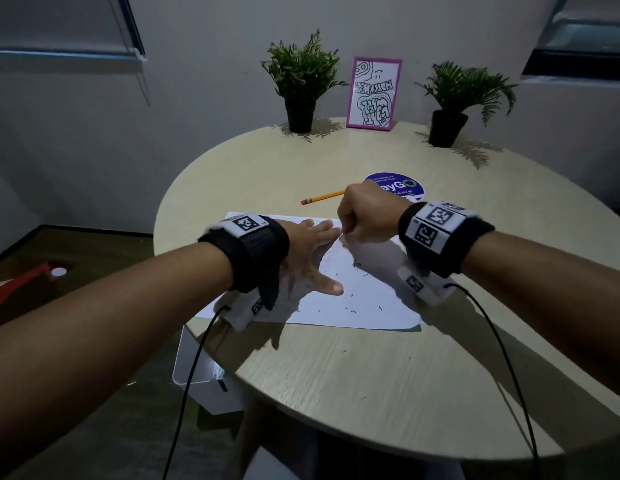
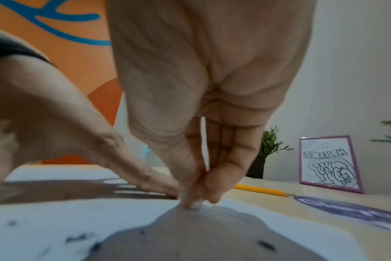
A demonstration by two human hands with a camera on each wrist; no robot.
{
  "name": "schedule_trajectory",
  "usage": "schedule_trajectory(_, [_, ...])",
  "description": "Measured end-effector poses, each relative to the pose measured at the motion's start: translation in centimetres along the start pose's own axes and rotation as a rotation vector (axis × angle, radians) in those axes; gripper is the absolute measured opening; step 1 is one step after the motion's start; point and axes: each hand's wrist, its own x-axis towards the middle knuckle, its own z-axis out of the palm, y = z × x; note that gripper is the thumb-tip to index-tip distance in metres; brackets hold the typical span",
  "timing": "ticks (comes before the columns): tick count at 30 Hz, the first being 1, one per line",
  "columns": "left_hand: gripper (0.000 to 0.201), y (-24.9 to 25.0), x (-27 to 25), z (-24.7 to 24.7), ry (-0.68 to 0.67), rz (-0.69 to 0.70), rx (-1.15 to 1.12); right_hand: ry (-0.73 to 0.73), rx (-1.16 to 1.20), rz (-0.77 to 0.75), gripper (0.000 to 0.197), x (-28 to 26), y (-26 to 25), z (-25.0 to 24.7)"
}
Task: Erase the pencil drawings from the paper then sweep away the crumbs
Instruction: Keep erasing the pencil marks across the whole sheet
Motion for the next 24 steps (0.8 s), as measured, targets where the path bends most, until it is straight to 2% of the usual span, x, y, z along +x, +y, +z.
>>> schedule_trajectory(2, [0.112,0.0,0.0,-0.1,-0.011,-0.009,0.03,0.038,-0.066,0.069,0.024,0.5,-0.3,0.2])
schedule_trajectory(4, [0.103,0.4,-0.3,-0.4,-0.012,0.008,0.044,0.024,-0.102,0.021,0.028,0.0,-2.1,0.6])
schedule_trajectory(6, [0.083,0.4,-0.2,-0.5,-0.03,-0.007,0.022,-0.047,-0.085,-0.106,0.013,-1.0,-3.7,0.8])
schedule_trajectory(8, [0.07,0.1,0.0,-0.4,-0.02,-0.012,-0.018,-0.096,-0.007,-0.147,0.006,-1.6,-3.9,0.7])
schedule_trajectory(9, [0.074,0.1,-0.1,-0.3,-0.01,-0.006,-0.026,-0.1,0.018,-0.127,0.009,-1.5,-3.4,0.6])
schedule_trajectory(12, [0.107,0.0,0.0,-0.1,-0.018,-0.008,0.022,-0.055,0.021,0.004,0.013,0.1,-0.8,0.1])
schedule_trajectory(14, [0.115,-0.2,0.4,0.2,-0.022,-0.017,0.055,-0.008,0.006,0.079,0.015,0.9,0.0,-0.2])
schedule_trajectory(16, [0.114,-0.2,0.5,0.3,-0.014,-0.017,0.063,0.024,-0.023,0.091,0.02,1.1,-0.6,-0.1])
schedule_trajectory(18, [0.105,0.1,0.1,0.1,-0.007,0.005,0.057,0.021,-0.057,0.038,0.021,0.3,-2.2,0.3])
schedule_trajectory(21, [0.085,0.5,-0.3,-0.3,-0.004,-0.007,-0.031,-0.054,-0.019,-0.123,0.006,-1.2,-3.5,1.1])
schedule_trajectory(22, [0.085,0.5,-0.3,-0.4,-0.007,-0.008,-0.037,-0.074,0.021,-0.118,0.007,-1.4,-3.3,1.0])
schedule_trajectory(24, [0.1,0.2,0.0,-0.2,-0.019,0.002,0.011,-0.058,0.077,-0.037,0.012,-0.9,-1.7,0.6])
